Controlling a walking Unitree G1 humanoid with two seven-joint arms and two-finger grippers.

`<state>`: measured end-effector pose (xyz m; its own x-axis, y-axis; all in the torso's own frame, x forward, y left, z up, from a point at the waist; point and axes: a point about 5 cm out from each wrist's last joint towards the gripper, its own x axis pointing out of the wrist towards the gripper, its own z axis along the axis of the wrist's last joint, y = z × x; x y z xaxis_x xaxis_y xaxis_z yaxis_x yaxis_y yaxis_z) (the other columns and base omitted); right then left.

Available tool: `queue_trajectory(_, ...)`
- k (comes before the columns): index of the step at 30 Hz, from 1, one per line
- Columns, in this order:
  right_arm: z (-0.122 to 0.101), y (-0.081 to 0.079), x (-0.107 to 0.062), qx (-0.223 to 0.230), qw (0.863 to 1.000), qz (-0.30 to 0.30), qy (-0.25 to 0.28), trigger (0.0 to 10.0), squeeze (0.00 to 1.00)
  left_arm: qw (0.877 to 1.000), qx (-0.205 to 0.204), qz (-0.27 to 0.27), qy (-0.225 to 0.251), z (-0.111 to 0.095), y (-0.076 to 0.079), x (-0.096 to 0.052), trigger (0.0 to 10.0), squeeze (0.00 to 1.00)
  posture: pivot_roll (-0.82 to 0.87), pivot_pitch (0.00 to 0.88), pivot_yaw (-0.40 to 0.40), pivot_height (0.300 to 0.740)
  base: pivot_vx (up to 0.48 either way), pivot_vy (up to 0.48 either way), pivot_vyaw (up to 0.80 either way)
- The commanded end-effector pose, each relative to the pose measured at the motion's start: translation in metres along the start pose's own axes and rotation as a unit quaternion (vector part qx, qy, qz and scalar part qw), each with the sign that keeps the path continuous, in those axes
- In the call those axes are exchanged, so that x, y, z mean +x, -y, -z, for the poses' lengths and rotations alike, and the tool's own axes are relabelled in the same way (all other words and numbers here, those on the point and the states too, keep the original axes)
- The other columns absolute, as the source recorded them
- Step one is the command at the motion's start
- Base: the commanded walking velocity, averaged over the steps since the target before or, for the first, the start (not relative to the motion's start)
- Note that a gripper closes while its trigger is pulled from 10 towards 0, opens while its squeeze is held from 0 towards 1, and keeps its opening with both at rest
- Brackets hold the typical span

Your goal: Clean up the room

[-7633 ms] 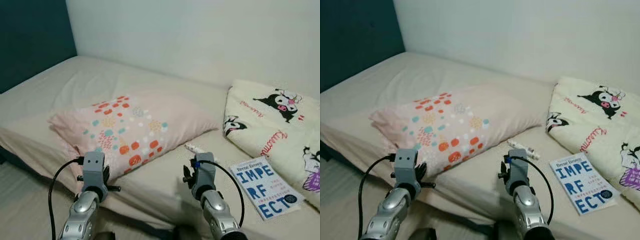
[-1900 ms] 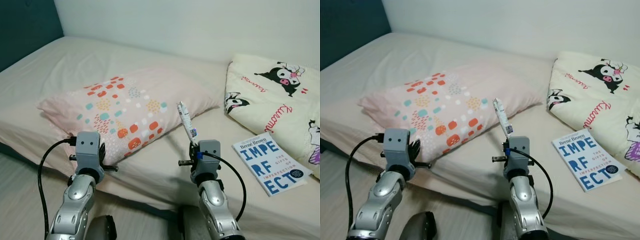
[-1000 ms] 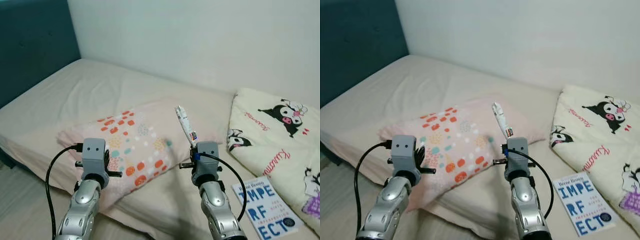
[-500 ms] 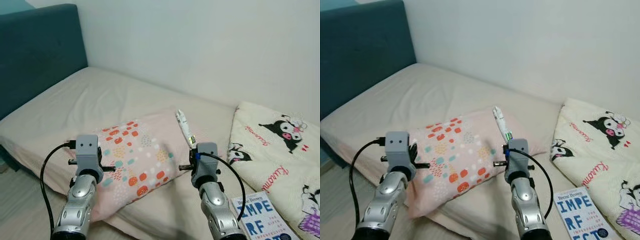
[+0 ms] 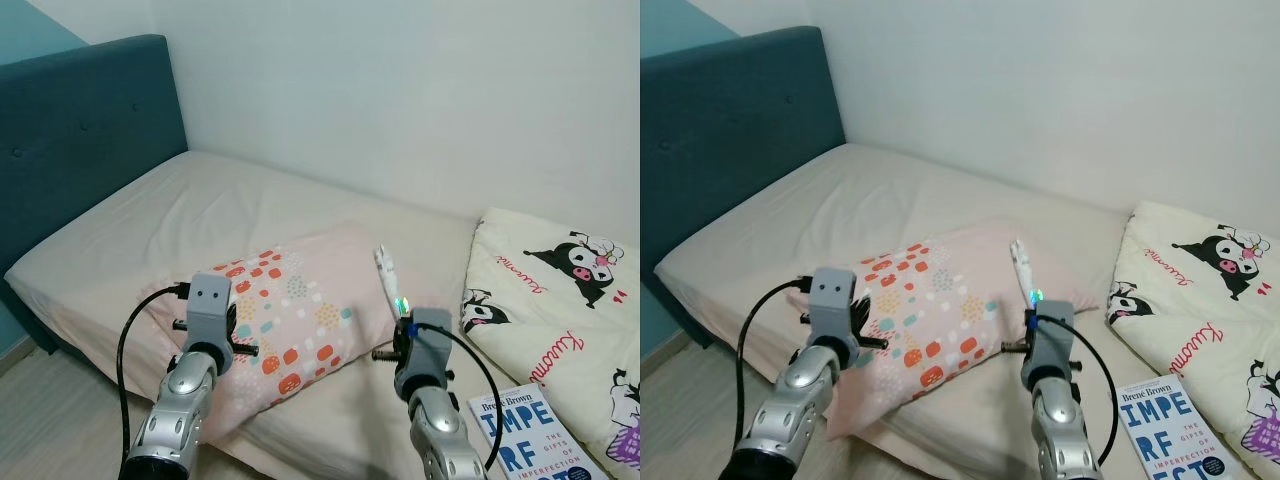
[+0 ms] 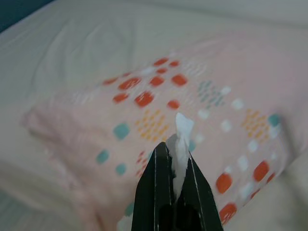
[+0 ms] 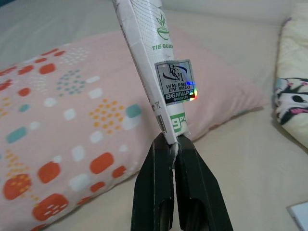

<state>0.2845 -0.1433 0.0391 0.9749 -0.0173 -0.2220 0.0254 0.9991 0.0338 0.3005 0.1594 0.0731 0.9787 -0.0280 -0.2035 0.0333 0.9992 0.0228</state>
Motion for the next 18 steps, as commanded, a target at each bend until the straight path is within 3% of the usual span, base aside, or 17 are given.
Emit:
queue_trajectory(1, 0.001, -0.002, 0.002, -0.003, 1.0, -0.002, -0.007, 10.0, 0.0, 0.999, 0.007, -0.026, -0.02, 0.011, -0.014, -0.004, 10.0, 0.0, 0.04, 0.0, -0.052, 0.74, 0.0, 0.0, 0.0)
queue_trajectory(7, -0.001, -0.003, 0.002, -0.026, 1.0, -0.01, 0.003, 10.0, 0.0, 0.998, 0.003, -0.061, -0.028, 0.02, -0.026, -0.014, 10.0, 0.0, 0.02, 0.0, -0.068, 0.74, 0.0, 0.0, 0.0)
queue_trajectory(13, -0.004, -0.005, 0.003, -0.034, 0.999, -0.027, 0.011, 10.0, 0.0, 0.997, -0.046, -0.054, -0.035, 0.02, -0.011, -0.009, 10.0, 0.0, 0.02, 0.0, -0.078, 0.74, 0.0, 0.0, 0.0)
queue_trajectory(15, -0.004, -0.005, 0.003, -0.042, 0.999, -0.027, 0.01, 10.0, 0.0, 0.997, -0.045, -0.052, -0.04, 0.022, -0.008, -0.007, 10.0, 0.0, 0.01, 0.0, -0.082, 0.74, 0.0, 0.0, 0.0)
queue_trajectory(18, -0.019, -0.007, 0.007, -0.05, 0.998, -0.033, 0.036, 10.0, 0.0, 0.999, 0.003, -0.04, -0.022, 0.013, -0.001, 0.0, 10.0, 0.0, -0.01, 0.0, -0.078, 0.74, 0.0, 0.0, 0.27)
